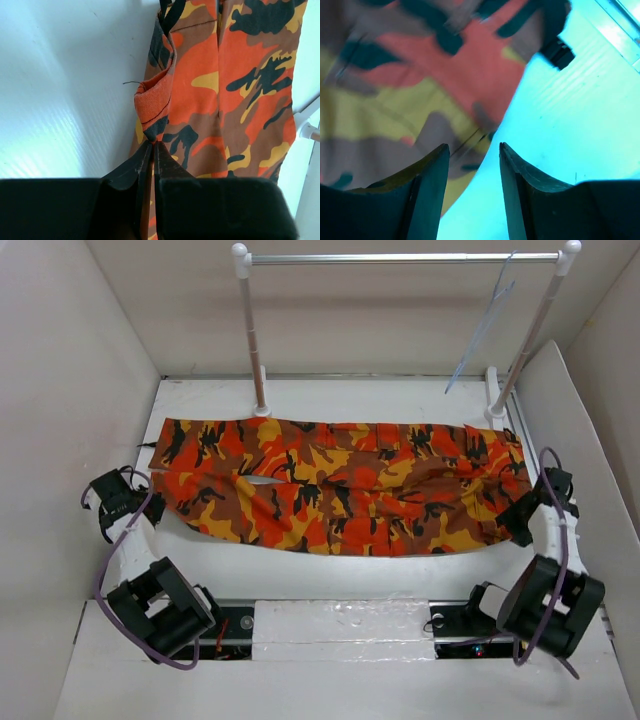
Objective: Place the trousers on the hanger
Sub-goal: Fold the trousers at the center of the board.
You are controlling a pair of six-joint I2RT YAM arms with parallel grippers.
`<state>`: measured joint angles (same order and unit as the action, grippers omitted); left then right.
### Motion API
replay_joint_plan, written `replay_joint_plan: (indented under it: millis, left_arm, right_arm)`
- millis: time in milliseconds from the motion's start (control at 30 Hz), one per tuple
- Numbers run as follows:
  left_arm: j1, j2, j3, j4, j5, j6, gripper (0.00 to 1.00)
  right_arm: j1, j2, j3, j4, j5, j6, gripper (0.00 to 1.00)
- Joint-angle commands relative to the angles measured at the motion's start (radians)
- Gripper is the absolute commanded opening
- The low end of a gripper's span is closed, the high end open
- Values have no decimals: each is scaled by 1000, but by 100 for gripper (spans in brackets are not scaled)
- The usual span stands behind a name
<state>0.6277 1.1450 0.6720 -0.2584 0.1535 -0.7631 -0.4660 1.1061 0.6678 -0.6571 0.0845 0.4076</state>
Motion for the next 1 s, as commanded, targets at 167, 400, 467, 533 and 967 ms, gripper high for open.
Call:
replay_joint_plan:
  millis: [167, 400, 467, 533, 967]
  left_arm:
    - [0, -16, 9, 25, 35, -27, 0]
    - [0, -36, -5, 33, 18, -25, 0]
    - [0, -45, -18, 45, 18, -36, 0]
    - [0, -59, -19, 45, 14, -51, 0]
    - [-142, -40, 175, 42, -143, -143, 0]
  right_arm:
    - [-178, 185, 82, 158, 17, -18, 52]
    - [-198, 346, 113, 220, -45, -55, 51]
    - [-198, 350, 115, 237, -35, -64, 43]
    - [-198, 362, 124, 231, -40, -66, 24]
    - [-76, 209, 312, 47, 64, -115, 0]
